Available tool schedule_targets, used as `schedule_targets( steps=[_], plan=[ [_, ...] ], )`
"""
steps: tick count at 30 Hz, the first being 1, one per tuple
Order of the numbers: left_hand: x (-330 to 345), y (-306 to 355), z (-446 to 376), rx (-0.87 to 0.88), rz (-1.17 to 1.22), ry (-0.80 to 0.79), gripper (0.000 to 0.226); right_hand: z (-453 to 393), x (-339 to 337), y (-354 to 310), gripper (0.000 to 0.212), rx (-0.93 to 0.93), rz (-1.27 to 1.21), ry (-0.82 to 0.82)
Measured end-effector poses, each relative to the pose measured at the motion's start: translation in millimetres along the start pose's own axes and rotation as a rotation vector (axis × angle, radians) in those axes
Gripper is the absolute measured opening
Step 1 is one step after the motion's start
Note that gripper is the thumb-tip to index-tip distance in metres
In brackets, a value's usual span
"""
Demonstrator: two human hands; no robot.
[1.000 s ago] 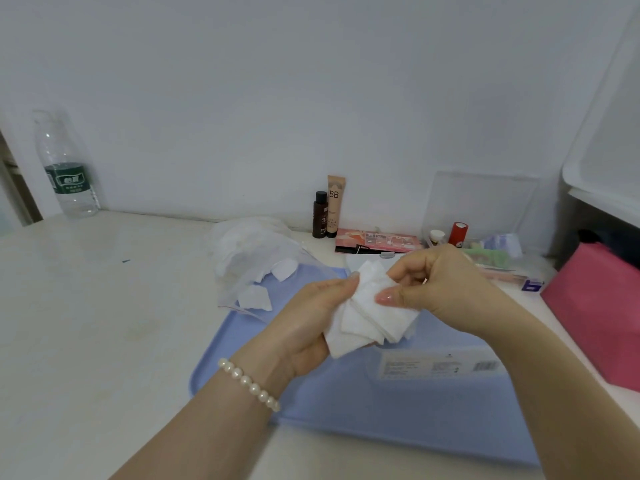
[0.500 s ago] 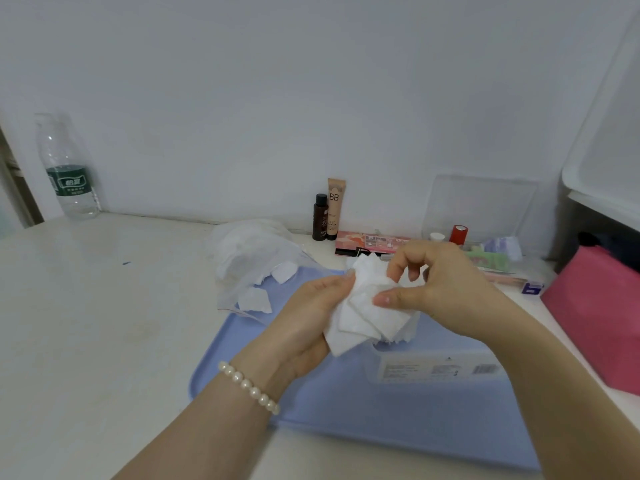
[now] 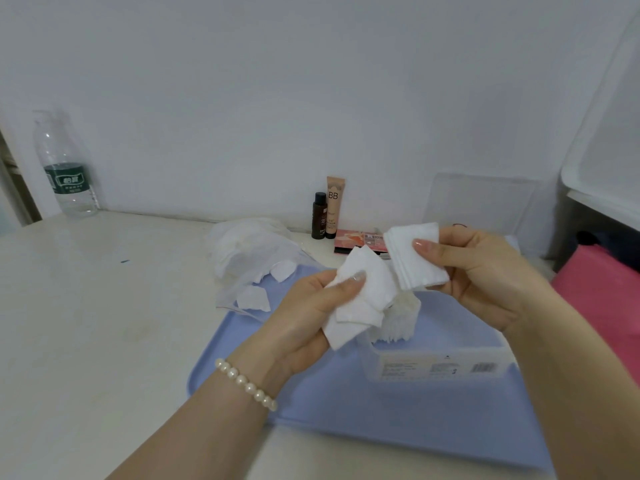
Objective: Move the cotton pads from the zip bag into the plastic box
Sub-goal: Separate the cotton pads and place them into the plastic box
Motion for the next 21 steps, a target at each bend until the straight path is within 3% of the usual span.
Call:
schedule_targets(
  steps=[6,13,21],
  plan=[
    [1.4,-4.8,1.6,-0.016,-0.098,-0.047,0.037,0.8,7.2,6.0,0.036,0.031,0.029,-0.074],
    [3.3,-4.7,2.4,-0.013,-0.099,-0.056,0.046,4.2,20.5,18.3,0.023,0.011,0.212,-0.113],
    [14.7,-1.7,8.1,-0.013,-0.068,-0.165,0.029,-1.1,15.8,28.5,0.029,0.090,0.021,-0.140]
  ],
)
Point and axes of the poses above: each hand's wrist, its own z-axis away from the middle knuckle, its own x-axis out of the palm, y = z × x, the point moved 10 cm from there along -z, towards the middle knuckle, and after that the axes turned 8 degrees about y, right-handed, at the moved point
